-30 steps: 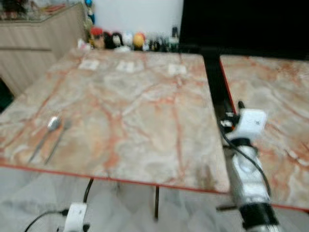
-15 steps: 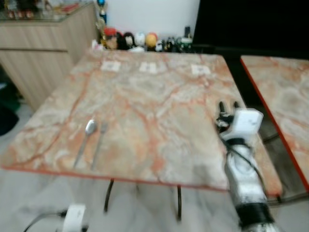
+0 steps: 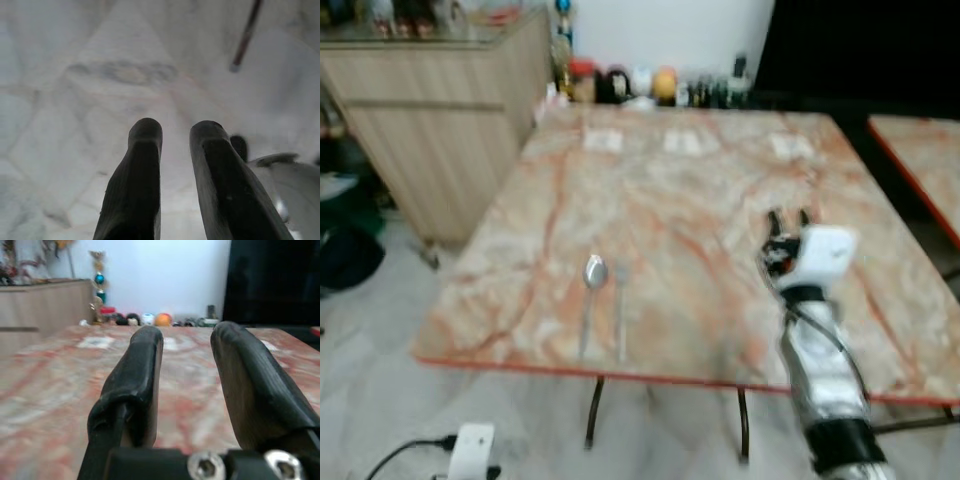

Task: Setting the table

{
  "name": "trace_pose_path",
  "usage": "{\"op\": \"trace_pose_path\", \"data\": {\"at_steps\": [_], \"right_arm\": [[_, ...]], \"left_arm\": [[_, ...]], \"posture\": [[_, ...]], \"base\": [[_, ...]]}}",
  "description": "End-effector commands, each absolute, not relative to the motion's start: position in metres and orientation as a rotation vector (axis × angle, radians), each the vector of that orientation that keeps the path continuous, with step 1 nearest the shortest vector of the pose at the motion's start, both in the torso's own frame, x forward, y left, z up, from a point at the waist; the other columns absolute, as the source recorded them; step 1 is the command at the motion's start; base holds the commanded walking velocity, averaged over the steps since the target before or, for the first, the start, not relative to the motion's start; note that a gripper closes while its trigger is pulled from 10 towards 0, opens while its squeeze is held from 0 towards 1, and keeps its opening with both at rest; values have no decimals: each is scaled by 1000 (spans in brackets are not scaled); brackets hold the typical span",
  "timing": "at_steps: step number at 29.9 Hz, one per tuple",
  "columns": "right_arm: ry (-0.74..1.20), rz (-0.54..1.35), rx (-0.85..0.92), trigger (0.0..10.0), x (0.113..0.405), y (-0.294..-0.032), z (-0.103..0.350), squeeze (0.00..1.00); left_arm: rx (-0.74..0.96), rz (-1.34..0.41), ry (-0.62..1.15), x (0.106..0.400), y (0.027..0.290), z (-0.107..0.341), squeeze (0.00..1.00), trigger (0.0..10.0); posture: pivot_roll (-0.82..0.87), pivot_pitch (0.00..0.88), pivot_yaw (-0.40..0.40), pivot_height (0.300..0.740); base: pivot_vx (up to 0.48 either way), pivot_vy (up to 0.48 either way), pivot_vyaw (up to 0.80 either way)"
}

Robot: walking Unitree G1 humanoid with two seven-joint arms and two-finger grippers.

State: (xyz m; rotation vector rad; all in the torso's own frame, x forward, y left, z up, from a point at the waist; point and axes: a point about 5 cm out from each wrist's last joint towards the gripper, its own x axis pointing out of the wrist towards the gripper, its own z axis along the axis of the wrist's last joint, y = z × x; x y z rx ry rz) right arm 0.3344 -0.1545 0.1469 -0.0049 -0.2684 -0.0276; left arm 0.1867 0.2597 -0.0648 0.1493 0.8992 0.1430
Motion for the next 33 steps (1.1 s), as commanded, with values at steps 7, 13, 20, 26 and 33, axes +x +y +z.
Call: {"op": "trace_pose_path", "data": {"at_steps": [7,13,20,26,33], "right_arm": [[-261,-61,-18,10000,332,-166,144,0],[-254,-66,-19,10000,332,-166,142,0],[-253,-69,-20,10000,332,-168,142,0],[-233,-78,-21,10000,332,-170,137,0],[-215,-94,-19,10000,328,-174,130,0]], "left_arm": [[132,144,912,184,256,-67,0,10000],[137,143,908,184,257,-67,0,10000],[141,140,909,184,257,-67,0,10000],[142,137,909,184,257,-67,0,10000],[141,136,907,184,256,-67,0,10000]], "posture": [[98,0,-4,740],[98,0,-4,740],[98,0,-4,740],[101,0,-4,740],[103,0,-5,740]], "base": [[0,480,0],[0,240,0],[0,0,0],[0,0,0],[0,0,0]]}}
